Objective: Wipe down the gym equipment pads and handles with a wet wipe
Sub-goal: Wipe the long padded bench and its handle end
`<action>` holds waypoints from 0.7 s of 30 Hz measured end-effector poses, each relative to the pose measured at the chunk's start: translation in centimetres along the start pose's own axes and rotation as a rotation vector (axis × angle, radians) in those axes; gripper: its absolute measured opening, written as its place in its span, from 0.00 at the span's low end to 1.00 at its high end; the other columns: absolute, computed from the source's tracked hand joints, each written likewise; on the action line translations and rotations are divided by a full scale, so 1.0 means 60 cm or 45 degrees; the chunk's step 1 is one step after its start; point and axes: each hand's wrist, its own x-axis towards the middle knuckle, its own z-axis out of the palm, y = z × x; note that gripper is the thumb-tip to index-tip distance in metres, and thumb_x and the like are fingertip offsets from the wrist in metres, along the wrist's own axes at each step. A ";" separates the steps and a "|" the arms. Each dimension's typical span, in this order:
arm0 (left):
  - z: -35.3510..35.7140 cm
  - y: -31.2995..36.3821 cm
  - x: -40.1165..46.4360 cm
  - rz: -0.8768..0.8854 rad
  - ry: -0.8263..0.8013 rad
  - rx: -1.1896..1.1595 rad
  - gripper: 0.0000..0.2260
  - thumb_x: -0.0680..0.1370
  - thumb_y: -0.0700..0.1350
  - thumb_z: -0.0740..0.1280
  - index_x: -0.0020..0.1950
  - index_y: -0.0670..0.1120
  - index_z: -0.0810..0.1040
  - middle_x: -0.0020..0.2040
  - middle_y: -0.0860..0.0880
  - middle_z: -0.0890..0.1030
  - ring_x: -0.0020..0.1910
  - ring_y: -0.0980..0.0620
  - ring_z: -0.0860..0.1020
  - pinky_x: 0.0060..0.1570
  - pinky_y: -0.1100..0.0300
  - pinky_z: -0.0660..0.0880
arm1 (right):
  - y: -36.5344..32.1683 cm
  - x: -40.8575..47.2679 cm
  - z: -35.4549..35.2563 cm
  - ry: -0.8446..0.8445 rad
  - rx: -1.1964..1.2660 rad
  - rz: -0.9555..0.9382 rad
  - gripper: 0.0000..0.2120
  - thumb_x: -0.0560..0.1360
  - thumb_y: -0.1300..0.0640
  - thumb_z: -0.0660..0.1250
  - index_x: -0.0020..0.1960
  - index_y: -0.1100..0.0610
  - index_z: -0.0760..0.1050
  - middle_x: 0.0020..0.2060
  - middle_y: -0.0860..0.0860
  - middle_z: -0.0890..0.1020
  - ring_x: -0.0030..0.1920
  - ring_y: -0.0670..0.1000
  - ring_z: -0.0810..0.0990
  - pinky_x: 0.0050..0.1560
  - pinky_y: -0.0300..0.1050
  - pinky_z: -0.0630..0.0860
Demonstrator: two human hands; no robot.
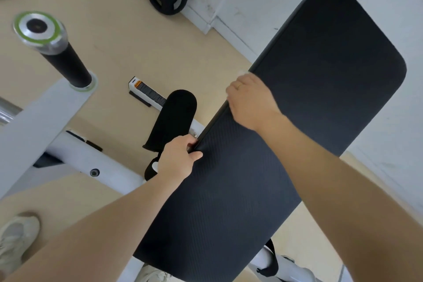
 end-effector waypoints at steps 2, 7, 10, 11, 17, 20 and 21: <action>0.002 0.003 -0.004 0.008 0.040 0.000 0.12 0.75 0.44 0.69 0.58 0.45 0.77 0.52 0.49 0.79 0.50 0.50 0.77 0.52 0.56 0.74 | -0.036 -0.019 0.010 0.048 0.138 -0.037 0.02 0.63 0.64 0.69 0.33 0.61 0.76 0.29 0.55 0.79 0.35 0.58 0.78 0.53 0.51 0.76; 0.003 -0.012 -0.014 -0.074 0.009 -0.175 0.14 0.75 0.43 0.69 0.60 0.45 0.77 0.51 0.52 0.79 0.51 0.53 0.78 0.56 0.57 0.74 | -0.102 -0.049 0.025 -0.109 0.268 -0.169 0.08 0.74 0.57 0.62 0.47 0.60 0.77 0.42 0.55 0.81 0.49 0.57 0.76 0.62 0.51 0.67; -0.011 -0.023 -0.043 -0.189 0.182 -0.296 0.10 0.78 0.39 0.64 0.58 0.43 0.77 0.53 0.48 0.80 0.52 0.52 0.78 0.53 0.62 0.71 | -0.116 -0.060 0.018 -0.218 0.314 -0.251 0.10 0.74 0.59 0.60 0.54 0.58 0.75 0.50 0.52 0.79 0.56 0.54 0.72 0.64 0.47 0.61; -0.023 -0.024 -0.055 -0.230 0.248 -0.309 0.09 0.78 0.39 0.62 0.57 0.43 0.77 0.53 0.47 0.80 0.51 0.52 0.77 0.51 0.63 0.70 | -0.120 -0.061 0.012 -0.234 0.319 -0.266 0.10 0.75 0.60 0.60 0.54 0.58 0.74 0.50 0.52 0.79 0.56 0.54 0.72 0.62 0.46 0.63; -0.155 -0.009 -0.116 -0.189 0.579 -0.250 0.07 0.77 0.40 0.61 0.50 0.48 0.77 0.48 0.51 0.80 0.49 0.51 0.78 0.48 0.59 0.73 | -0.198 -0.047 -0.043 -0.173 1.128 0.322 0.09 0.79 0.61 0.57 0.57 0.58 0.73 0.45 0.54 0.80 0.48 0.55 0.79 0.47 0.50 0.76; -0.223 -0.009 -0.129 -0.176 0.730 -0.324 0.08 0.78 0.40 0.60 0.49 0.50 0.76 0.48 0.49 0.81 0.43 0.52 0.78 0.46 0.61 0.74 | -0.251 -0.036 -0.086 -0.064 1.826 0.761 0.11 0.79 0.59 0.57 0.55 0.60 0.76 0.46 0.54 0.80 0.48 0.53 0.77 0.49 0.46 0.74; -0.245 -0.009 -0.128 -0.182 0.788 -0.375 0.07 0.78 0.40 0.59 0.50 0.49 0.76 0.49 0.48 0.81 0.42 0.52 0.78 0.48 0.57 0.75 | -0.263 -0.026 -0.097 -0.091 1.962 0.843 0.10 0.78 0.59 0.58 0.55 0.60 0.77 0.45 0.53 0.79 0.47 0.52 0.76 0.49 0.45 0.73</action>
